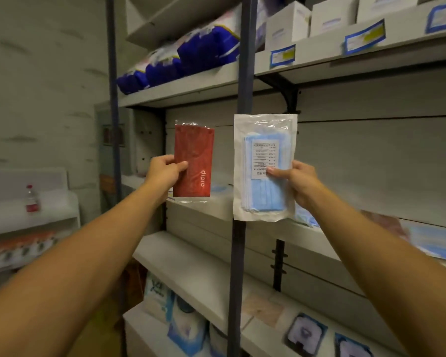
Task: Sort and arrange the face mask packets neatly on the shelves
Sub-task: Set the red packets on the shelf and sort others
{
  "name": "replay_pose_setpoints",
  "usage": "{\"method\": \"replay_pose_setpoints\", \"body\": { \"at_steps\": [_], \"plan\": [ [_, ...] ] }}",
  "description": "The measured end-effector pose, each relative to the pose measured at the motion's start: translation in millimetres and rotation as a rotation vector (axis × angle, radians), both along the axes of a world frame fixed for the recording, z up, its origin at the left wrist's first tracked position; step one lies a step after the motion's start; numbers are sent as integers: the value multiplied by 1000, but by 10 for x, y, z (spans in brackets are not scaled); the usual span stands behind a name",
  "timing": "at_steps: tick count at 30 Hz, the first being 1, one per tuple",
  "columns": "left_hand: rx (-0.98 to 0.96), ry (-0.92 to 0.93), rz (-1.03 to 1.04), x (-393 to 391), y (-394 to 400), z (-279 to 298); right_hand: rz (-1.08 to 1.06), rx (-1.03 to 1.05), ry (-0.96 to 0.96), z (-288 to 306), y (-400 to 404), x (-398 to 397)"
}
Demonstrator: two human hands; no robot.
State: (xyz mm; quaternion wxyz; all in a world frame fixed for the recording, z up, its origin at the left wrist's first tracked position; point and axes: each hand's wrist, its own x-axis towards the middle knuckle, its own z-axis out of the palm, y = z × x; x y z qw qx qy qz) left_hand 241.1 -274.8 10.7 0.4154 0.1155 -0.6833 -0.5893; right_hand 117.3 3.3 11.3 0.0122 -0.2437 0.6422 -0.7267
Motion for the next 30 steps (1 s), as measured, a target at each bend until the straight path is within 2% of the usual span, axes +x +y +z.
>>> {"method": "replay_pose_setpoints", "body": {
  "at_steps": [7, 14, 30],
  "plan": [
    [-13, -30, 68, 257, -986, -33, 34, 31, 46, 17, -995, 270],
    [7, -20, 56, 283, -1654, -135, 12, 40, 27, -54, -1729, 315],
    [9, -56, -38, -451, -2605, -214, 3, -27, -12, -165, -2878, -318]
  ]
}}
